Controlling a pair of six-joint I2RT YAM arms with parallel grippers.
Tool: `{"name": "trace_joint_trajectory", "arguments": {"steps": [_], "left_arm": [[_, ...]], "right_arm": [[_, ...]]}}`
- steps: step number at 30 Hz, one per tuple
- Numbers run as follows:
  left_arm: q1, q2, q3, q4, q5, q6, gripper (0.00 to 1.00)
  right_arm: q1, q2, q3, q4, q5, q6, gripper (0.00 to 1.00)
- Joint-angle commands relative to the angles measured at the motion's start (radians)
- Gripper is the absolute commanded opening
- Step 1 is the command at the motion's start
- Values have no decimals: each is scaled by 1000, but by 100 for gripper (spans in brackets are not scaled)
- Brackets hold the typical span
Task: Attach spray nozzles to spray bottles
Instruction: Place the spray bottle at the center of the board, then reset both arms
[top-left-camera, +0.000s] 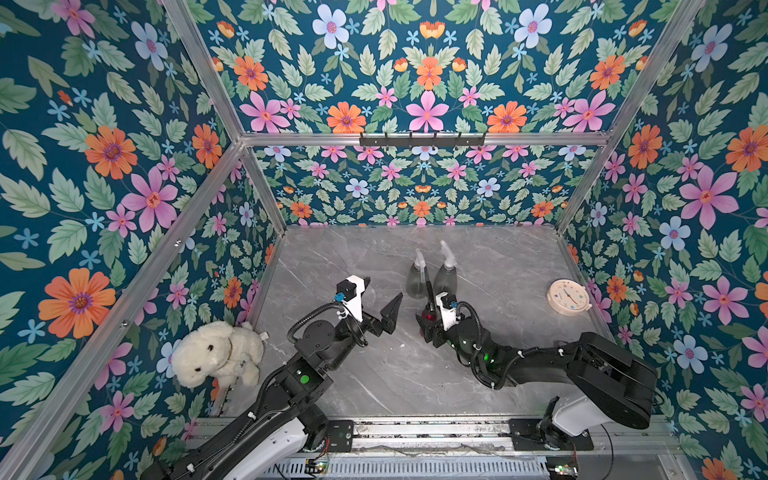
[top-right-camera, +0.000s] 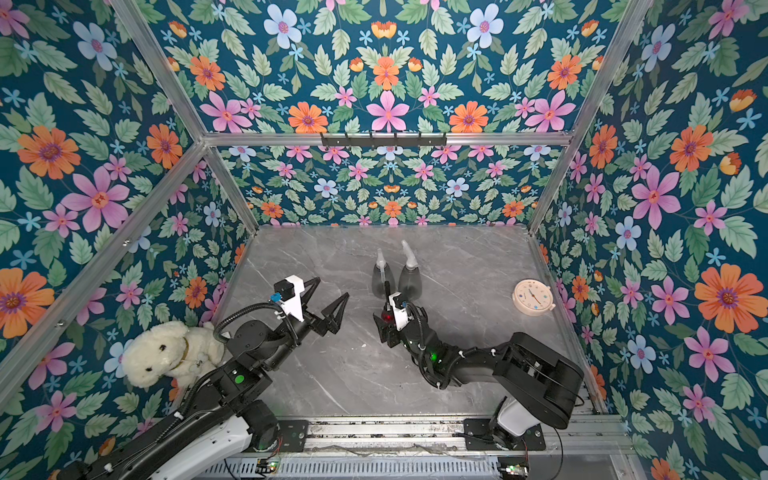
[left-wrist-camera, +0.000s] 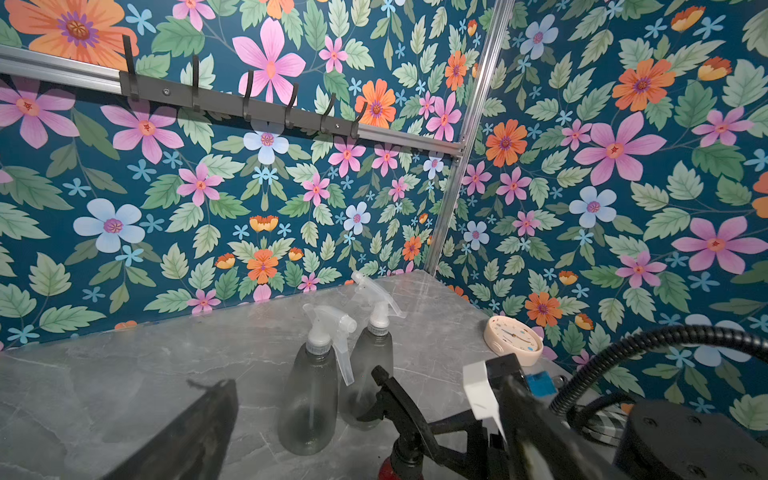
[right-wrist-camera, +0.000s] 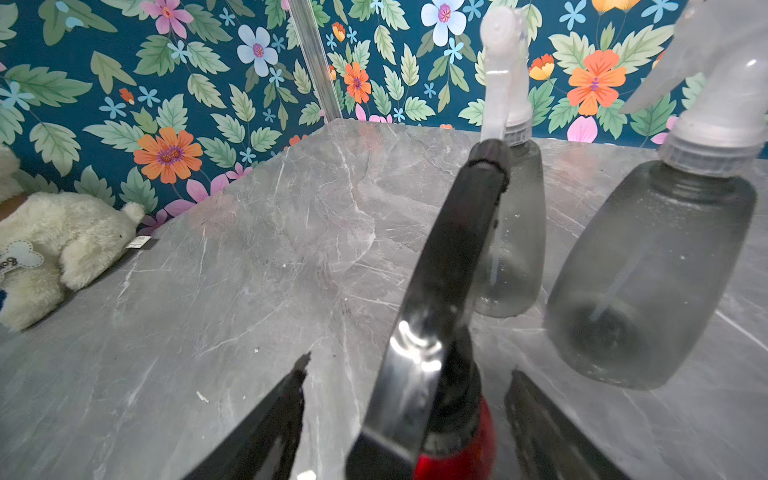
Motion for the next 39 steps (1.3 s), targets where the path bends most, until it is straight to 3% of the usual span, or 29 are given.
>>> {"name": "trace_joint_trajectory", "arguments": {"steps": [1, 7, 14, 16, 18, 21, 24, 28, 30, 34, 37, 39], "left_arm": [[1, -2, 8, 15, -6, 3, 100], [2, -5, 12, 9, -18, 3, 100], [1, 9, 15, 9, -55, 4, 100], [1, 21, 18, 18, -87, 8, 100], [2, 51, 19, 34, -184, 37, 100], [6, 138, 14, 101, -441, 111, 100], [112, 276, 0, 192, -612, 127, 100], [338, 450, -2, 197, -611, 49, 99], [401, 553, -21, 274, -647, 59, 99], [450, 734, -28, 391, -668, 150, 99], [482, 814, -32, 465, -669, 223, 99], [517, 838, -93, 646, -634, 291, 99]], "right_arm": [[6, -13, -17, -9, 30, 23, 79], [25, -65, -76, -23, 61, 45, 82], [62, -256, -171, -143, 111, 54, 86], [63, -351, -184, -238, 118, 78, 99], [65, -475, -166, -419, 134, 116, 99], [64, -647, -145, -618, 228, 152, 100], [32, -842, -129, -764, 340, 192, 99], [-158, -1033, -122, -831, 209, 217, 99], [-269, -1029, -75, -881, 185, 229, 100], [-503, -874, 57, -980, 97, 307, 99], [-553, -765, 90, -884, 148, 248, 100], [-554, -701, 99, -808, 256, 171, 100]]}}
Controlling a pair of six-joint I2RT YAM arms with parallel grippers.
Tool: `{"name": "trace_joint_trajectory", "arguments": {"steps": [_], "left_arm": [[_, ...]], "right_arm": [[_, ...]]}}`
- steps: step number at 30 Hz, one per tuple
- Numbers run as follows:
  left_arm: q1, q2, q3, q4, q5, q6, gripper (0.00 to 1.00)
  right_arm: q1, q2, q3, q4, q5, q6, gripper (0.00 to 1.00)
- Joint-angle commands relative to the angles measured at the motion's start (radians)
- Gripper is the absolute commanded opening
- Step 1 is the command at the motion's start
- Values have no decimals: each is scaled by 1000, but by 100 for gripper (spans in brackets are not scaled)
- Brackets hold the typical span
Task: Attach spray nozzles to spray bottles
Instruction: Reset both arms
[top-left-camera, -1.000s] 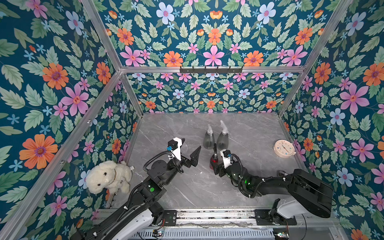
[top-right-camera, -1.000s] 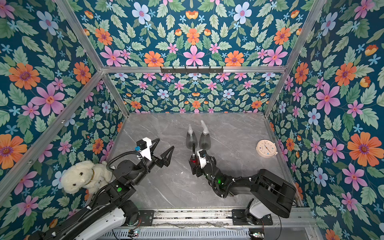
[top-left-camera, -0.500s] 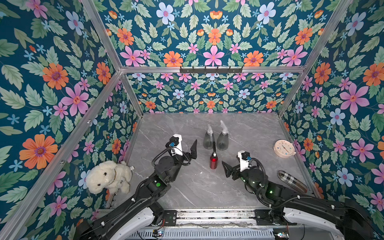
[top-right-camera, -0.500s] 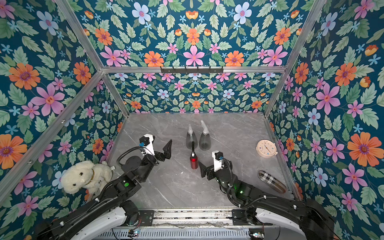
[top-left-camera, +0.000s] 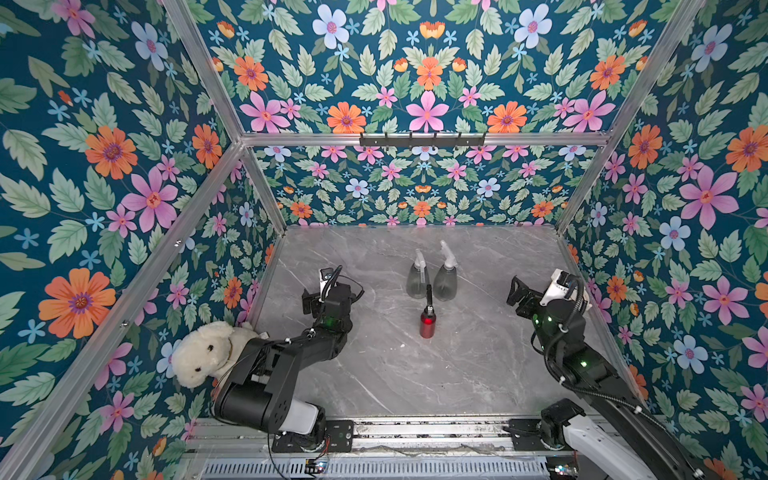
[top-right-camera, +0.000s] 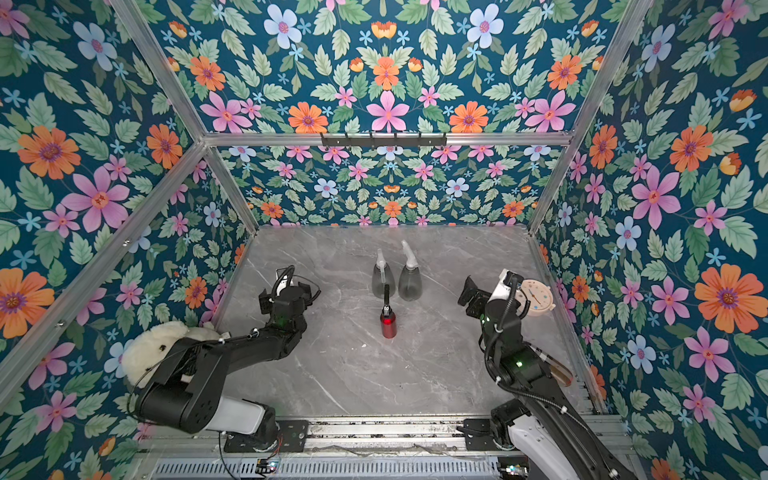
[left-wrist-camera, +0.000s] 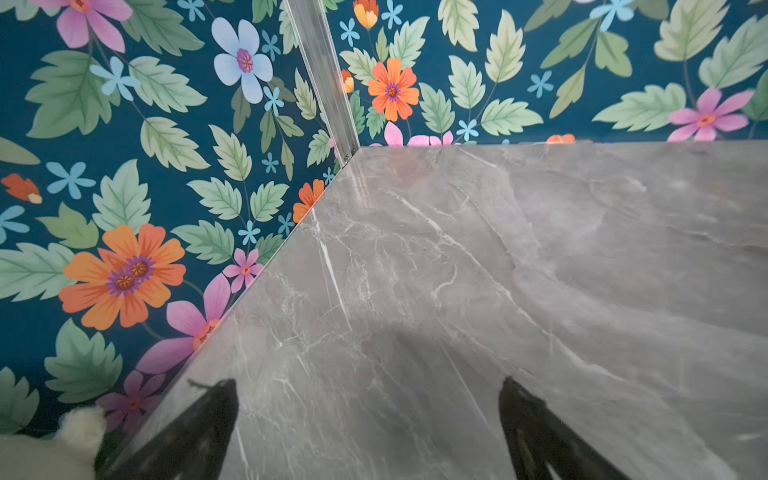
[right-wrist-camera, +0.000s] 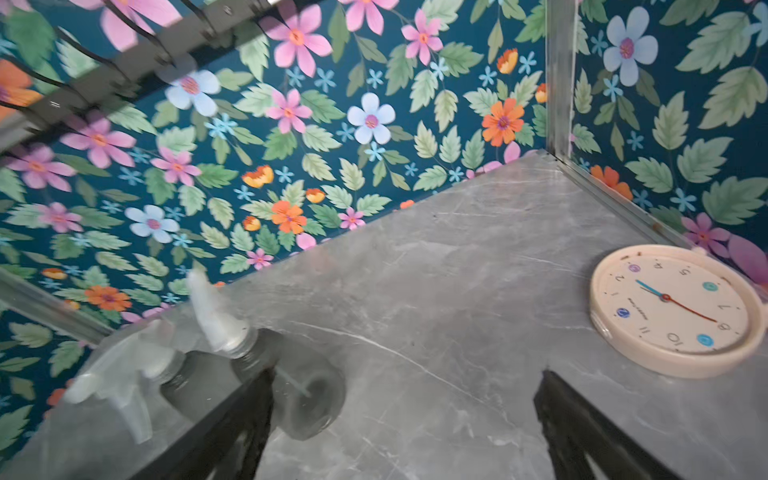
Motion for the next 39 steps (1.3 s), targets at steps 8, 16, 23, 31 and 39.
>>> {"name": "trace_joint_trajectory", "arguments": {"steps": [8, 16, 23, 31, 39], "left_arm": [[236, 77, -133, 343, 402, -49, 99], [269, 119, -168, 452, 492, -48, 100], [269, 121, -174, 468, 493, -45, 100], [269, 122, -174, 469, 492, -45, 100], [267, 124, -170, 461, 492, -43, 100]], "right_arm": [[-280, 212, -28, 307, 26, -253, 100], [-381, 375, -109, 372, -7, -279, 100], [-416, 585, -212, 708, -213, -304, 99], [-405, 676, -277, 929, -267, -345, 99], [-403, 683, -281, 944, -239, -340, 99]]}}
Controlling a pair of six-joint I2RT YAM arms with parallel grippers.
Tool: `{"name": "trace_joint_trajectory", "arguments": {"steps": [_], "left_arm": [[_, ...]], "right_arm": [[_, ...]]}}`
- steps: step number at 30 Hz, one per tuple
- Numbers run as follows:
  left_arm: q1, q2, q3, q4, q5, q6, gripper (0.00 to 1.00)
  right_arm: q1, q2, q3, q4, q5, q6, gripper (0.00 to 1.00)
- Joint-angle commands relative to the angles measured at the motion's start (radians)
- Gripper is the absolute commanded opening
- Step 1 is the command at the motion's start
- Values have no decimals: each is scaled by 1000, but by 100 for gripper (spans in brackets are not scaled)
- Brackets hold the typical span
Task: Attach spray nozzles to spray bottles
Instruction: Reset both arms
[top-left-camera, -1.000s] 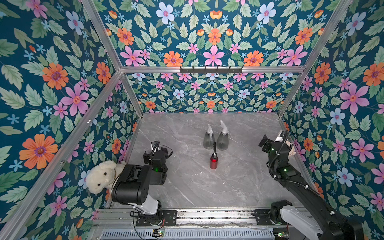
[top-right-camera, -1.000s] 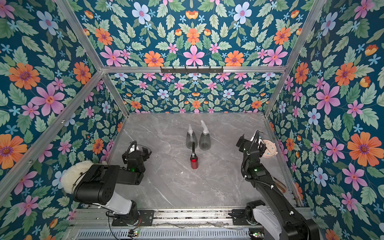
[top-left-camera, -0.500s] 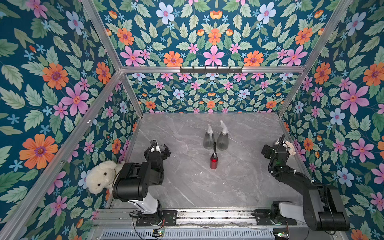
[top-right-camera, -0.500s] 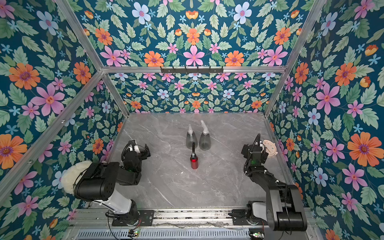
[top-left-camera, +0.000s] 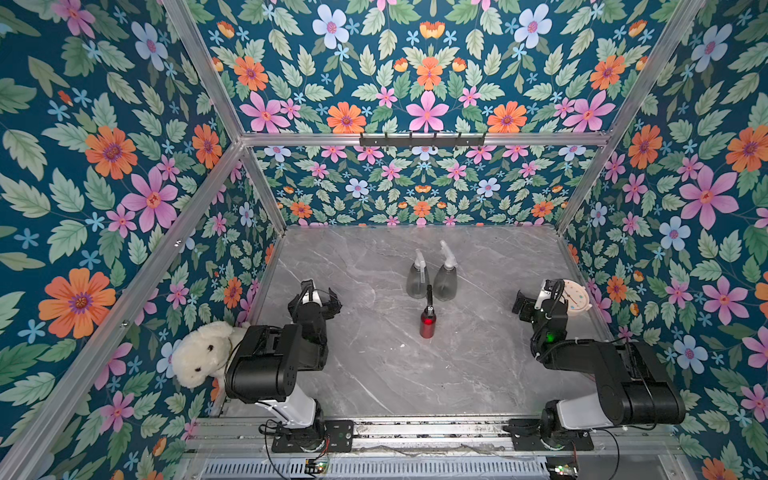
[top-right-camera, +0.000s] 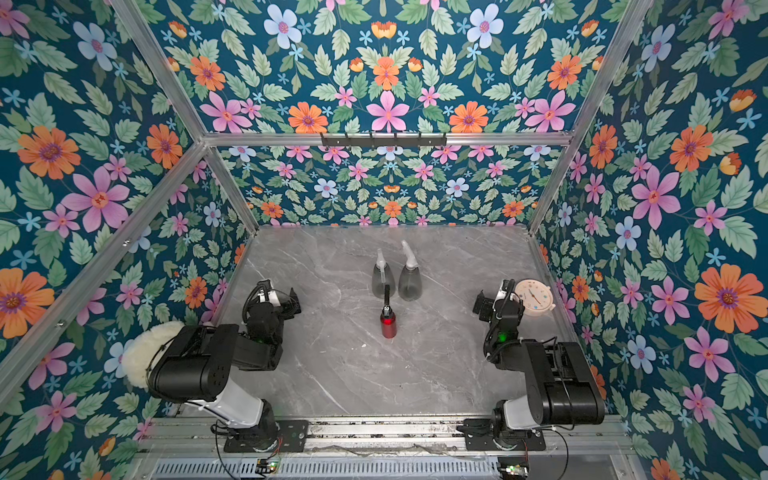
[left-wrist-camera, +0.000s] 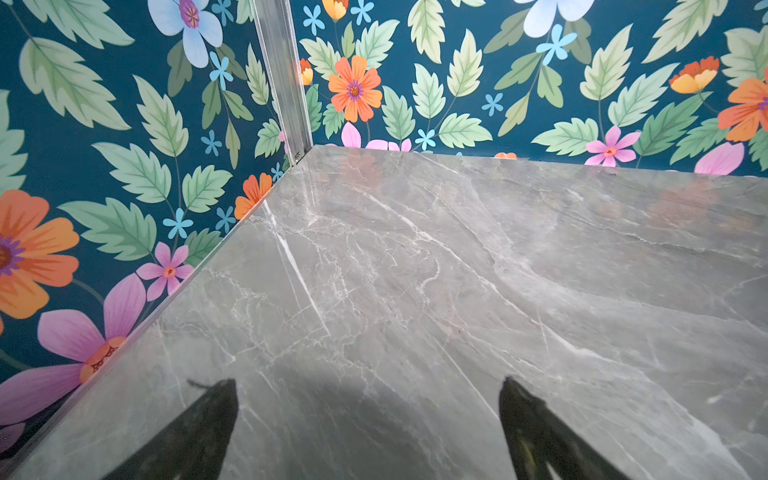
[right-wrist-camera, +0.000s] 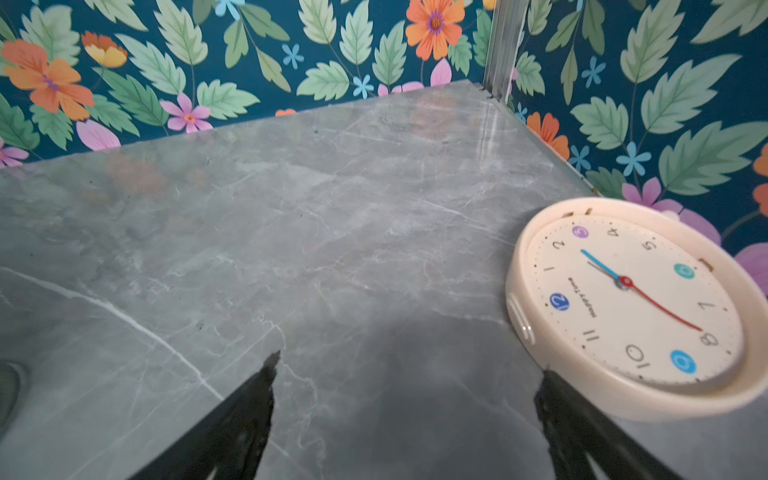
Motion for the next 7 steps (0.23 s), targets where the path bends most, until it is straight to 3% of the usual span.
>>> {"name": "trace_joint_trajectory", "arguments": {"steps": [1, 7], "left_arm": [[0, 2, 6, 44, -1, -3, 100], [-8, -1, 6, 42, -4, 5, 100]], "right_arm": [[1, -9, 1, 24, 12, -6, 100], [1, 0, -1, 50, 14, -8, 100]]}}
